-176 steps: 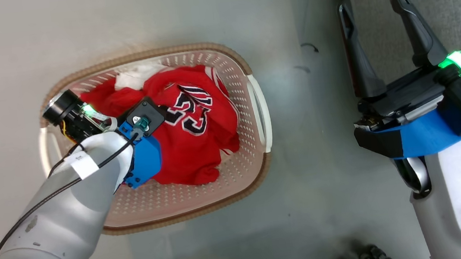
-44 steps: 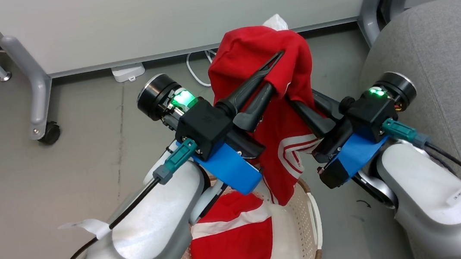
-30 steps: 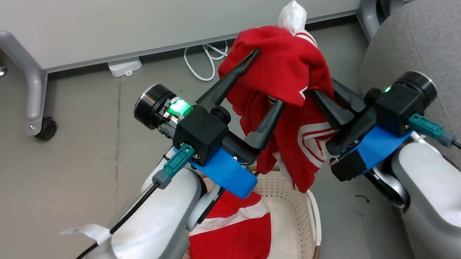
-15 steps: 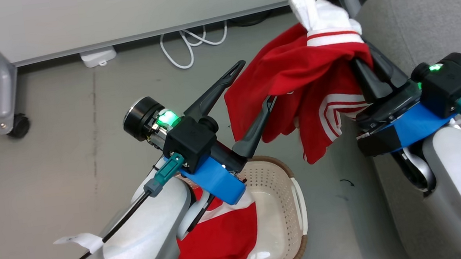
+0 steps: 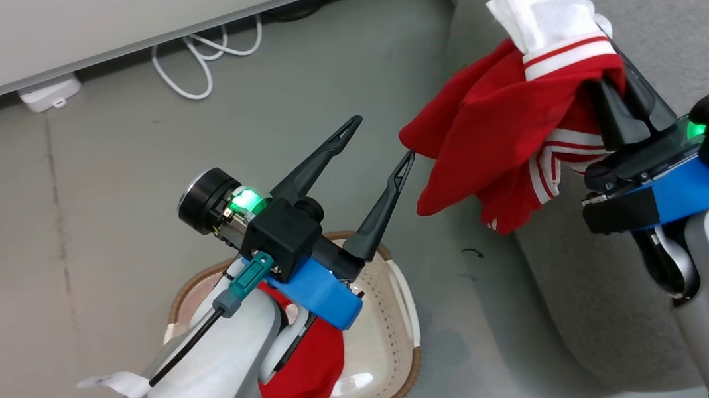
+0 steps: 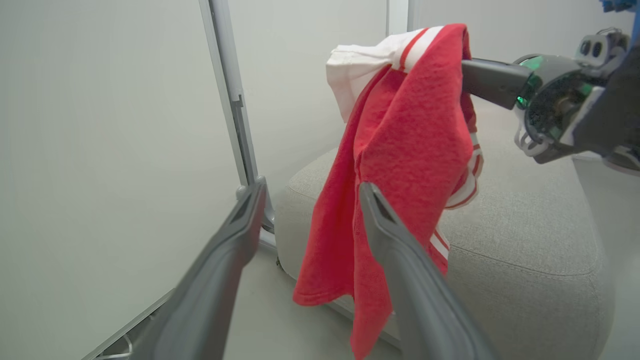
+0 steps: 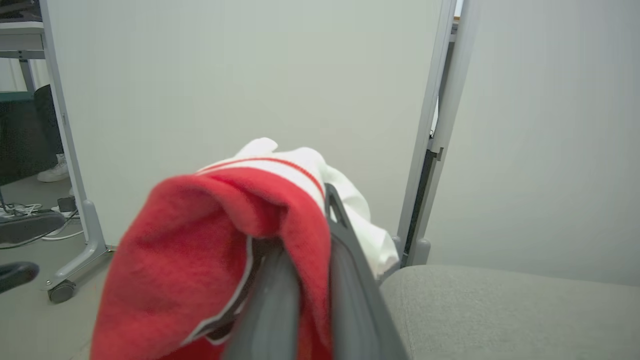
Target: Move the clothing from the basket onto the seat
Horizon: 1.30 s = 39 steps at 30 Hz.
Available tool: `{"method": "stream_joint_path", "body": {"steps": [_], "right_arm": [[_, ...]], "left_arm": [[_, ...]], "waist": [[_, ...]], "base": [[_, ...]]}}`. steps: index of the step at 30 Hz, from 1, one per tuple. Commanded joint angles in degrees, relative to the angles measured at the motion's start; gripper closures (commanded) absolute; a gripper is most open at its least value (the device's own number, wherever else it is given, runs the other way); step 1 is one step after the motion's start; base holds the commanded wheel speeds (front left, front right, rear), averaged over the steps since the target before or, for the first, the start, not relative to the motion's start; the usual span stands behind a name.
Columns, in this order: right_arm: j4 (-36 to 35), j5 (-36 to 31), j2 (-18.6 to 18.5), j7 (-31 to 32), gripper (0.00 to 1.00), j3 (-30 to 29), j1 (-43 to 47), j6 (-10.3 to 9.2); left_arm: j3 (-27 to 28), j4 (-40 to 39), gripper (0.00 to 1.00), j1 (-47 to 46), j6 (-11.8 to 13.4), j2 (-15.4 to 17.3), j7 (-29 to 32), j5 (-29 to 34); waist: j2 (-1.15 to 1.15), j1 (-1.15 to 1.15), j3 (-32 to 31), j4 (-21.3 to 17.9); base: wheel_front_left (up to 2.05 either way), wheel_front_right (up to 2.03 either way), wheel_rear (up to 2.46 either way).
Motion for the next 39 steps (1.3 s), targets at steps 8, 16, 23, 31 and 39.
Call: {"method": "stream_joint_path", "body": {"steps": [8,16,23,31,39], "right_arm": [[-1.86,-0.35,1.49,-0.22,1.0,-4.28,3.73,0.03],[-3.02,-0.42,2.73,-0.22,1.0,-7.82,6.77,0.03],[-4.85,-0.84,4.07,-0.22,1.0,-10.55,9.28,0.03],[-8.3,-0.64,3.43,-0.22,1.0,-11.72,6.39,0.03],[-10.71,-1.6,1.2,-0.22,1.0,-16.84,-4.22,0.03]], "left_arm": [[-0.92,-0.39,0.0,-0.08,0.04,0.96,-0.17,0.55],[-1.43,-0.11,0.0,-0.21,0.2,0.99,-0.01,0.26],[-1.91,0.07,0.0,-0.82,0.38,0.72,-0.02,0.14],[-1.81,-0.3,0.0,-1.85,0.53,0.82,-0.08,0.42],[-1.5,-1.66,0.0,-4.54,0.47,1.76,0.48,1.23]], "waist": [[0.0,0.0,1.62,-5.78],[0.0,0.0,1.82,-8.37],[0.0,0.0,2.16,-9.45],[0.0,0.0,3.57,-9.25],[0.0,0.0,9.32,-8.15]], "base": [[0.0,0.0,0.0],[0.0,0.0,0.0],[0.0,0.0,0.0],[0.0,0.0,0.0],[0.0,0.0,0.0]]}}
